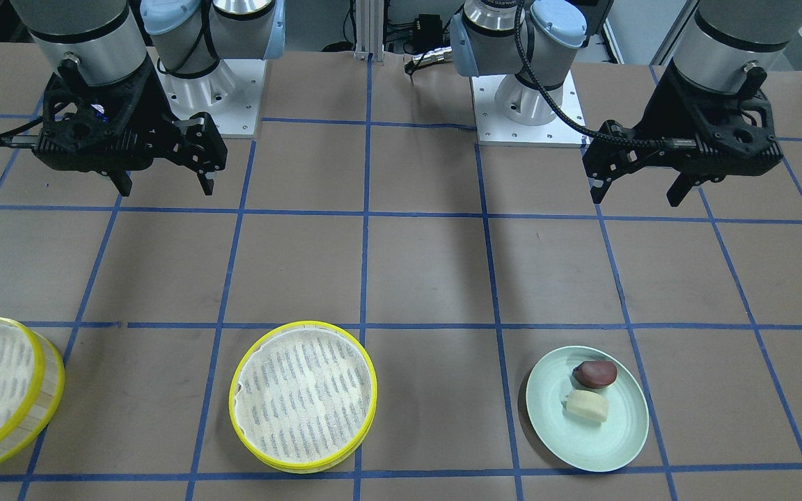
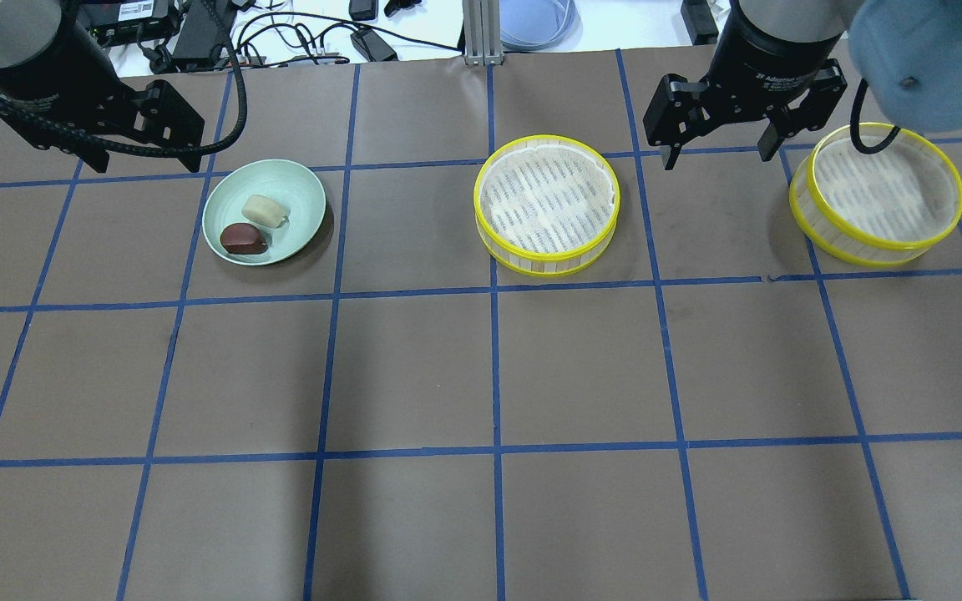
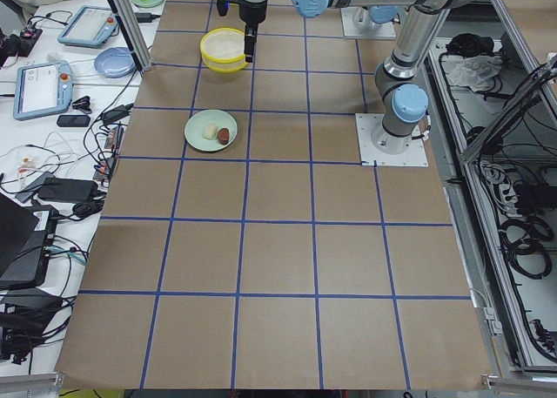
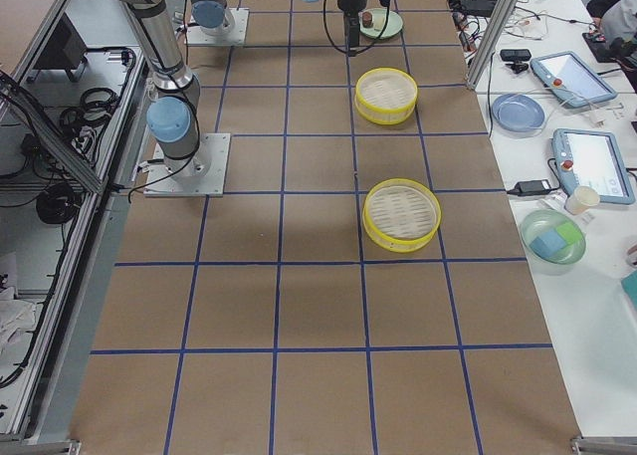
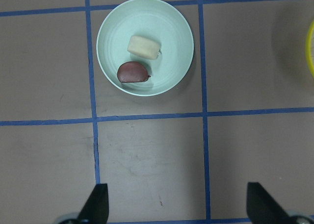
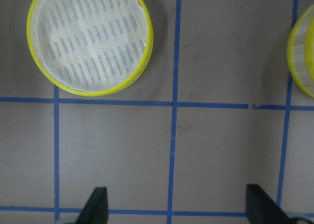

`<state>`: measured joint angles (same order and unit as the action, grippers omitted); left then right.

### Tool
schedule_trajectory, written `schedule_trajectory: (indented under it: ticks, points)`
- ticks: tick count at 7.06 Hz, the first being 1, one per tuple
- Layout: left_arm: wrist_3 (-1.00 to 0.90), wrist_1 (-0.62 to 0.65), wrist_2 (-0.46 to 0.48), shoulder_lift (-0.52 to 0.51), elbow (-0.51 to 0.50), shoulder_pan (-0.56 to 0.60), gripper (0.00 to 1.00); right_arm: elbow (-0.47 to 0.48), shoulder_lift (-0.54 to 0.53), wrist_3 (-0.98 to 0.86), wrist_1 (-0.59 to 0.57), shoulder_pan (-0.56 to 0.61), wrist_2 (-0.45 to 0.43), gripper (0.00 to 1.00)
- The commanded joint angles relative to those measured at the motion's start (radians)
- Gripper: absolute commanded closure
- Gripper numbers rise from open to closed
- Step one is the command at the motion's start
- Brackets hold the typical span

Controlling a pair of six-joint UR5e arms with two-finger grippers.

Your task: Stack buns with steamer

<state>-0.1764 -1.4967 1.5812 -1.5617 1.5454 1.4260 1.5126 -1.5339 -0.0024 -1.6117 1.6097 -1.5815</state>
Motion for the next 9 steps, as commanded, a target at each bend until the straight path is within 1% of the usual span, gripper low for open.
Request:
schedule_trajectory:
  ticks: [1,3,5,6,8,9]
  points:
    - [0.0,0.001,0.009,0.0,0.008,-0.005,0.0,0.0,0.0,-0.001,-0.008,0.001,0.0,0.0]
    - [0.0,0.01,-0.001,-0.015,0.013,-0.005,0.0,0.001,0.001,-0.001,-0.01,-0.001,0.0,0.0]
    - [-0.002,0.003,-0.003,0.0,0.013,-0.012,0.0,0.001,0.001,-0.001,-0.01,-0.001,0.0,0.0]
    - [-0.002,-0.003,-0.003,-0.017,0.018,-0.018,0.0,0.001,0.001,-0.001,-0.01,-0.001,0.0,0.0]
    - [-0.04,-0.001,-0.007,-0.023,0.062,-0.047,0.0,0.001,0.001,-0.001,-0.01,-0.001,0.0,0.0]
    - [-0.066,0.0,0.008,-0.017,0.068,-0.067,0.0,0.001,0.001,-0.002,-0.01,-0.001,0.0,0.0]
